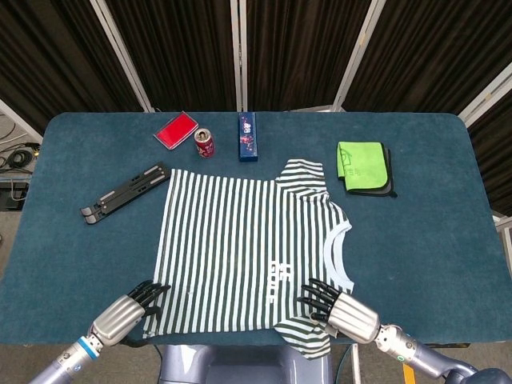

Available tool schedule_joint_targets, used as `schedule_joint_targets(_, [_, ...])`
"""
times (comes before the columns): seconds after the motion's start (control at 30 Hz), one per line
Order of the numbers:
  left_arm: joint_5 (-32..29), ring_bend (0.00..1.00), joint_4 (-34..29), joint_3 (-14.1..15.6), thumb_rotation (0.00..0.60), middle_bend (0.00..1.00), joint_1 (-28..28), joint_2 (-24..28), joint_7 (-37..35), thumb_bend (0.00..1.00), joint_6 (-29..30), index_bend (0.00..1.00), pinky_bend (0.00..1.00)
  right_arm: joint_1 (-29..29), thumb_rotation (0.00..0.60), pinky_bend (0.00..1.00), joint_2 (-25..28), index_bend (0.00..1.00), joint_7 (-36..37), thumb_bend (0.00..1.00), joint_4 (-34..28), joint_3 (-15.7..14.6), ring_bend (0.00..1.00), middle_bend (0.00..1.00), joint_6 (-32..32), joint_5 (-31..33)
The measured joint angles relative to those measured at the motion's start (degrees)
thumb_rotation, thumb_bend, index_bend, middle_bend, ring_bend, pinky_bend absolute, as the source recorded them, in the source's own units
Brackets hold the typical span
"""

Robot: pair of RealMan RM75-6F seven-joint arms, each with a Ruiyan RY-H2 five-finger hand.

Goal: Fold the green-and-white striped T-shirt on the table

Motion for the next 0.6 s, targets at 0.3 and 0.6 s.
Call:
schedule_joint_targets(0.3, [-0.6, 0.0, -0.2, 0.3, 0.6, 0.0, -0.4, -0.1, -0.7, 0.23, -0.1, 0.44, 0.0, 0.0, 0.6, 0.0, 0.0, 0.72, 0.2, 0.45, 0.2, 0.0, 0.0, 0.2, 0.4, 0.1])
schedule_joint_targets(0.6, [-0.7, 0.0, -1.2, 0.7, 0.6, 0.0, -1.0, 0.5, -0.8, 0.25, 0.5, 0.44, 0.0, 0.0, 0.6, 0.0, -0.1, 0.72, 0.1, 0.45, 0.2, 0.0, 0.0, 0.2, 0.4, 0.2])
